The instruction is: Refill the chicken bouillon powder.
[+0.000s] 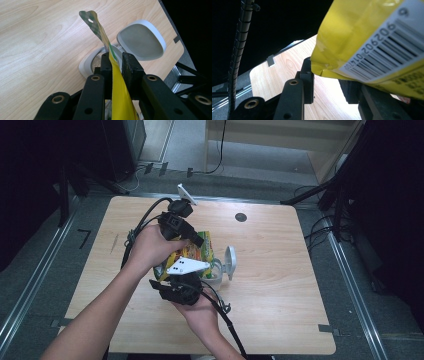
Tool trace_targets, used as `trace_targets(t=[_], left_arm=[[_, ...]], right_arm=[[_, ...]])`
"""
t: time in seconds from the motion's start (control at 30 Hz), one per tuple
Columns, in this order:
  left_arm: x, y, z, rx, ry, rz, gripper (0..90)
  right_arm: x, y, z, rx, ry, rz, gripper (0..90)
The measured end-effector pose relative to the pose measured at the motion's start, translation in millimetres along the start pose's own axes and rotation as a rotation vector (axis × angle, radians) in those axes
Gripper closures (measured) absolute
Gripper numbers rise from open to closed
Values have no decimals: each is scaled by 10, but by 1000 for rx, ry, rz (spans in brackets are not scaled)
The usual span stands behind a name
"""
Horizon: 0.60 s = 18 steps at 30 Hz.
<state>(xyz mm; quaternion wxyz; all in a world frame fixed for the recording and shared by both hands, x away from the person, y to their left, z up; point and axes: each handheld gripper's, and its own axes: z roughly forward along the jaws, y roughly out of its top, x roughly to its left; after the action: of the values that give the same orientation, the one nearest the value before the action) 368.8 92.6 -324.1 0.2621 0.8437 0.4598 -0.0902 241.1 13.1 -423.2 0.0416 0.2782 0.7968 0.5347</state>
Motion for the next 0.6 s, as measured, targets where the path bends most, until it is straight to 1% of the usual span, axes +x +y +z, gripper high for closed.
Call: trace_targets(t=[0.6], left_arm=[[21,4,-6,-5,-13,-10,800]], right_arm=[[-1,15,4,5,0,1,680]])
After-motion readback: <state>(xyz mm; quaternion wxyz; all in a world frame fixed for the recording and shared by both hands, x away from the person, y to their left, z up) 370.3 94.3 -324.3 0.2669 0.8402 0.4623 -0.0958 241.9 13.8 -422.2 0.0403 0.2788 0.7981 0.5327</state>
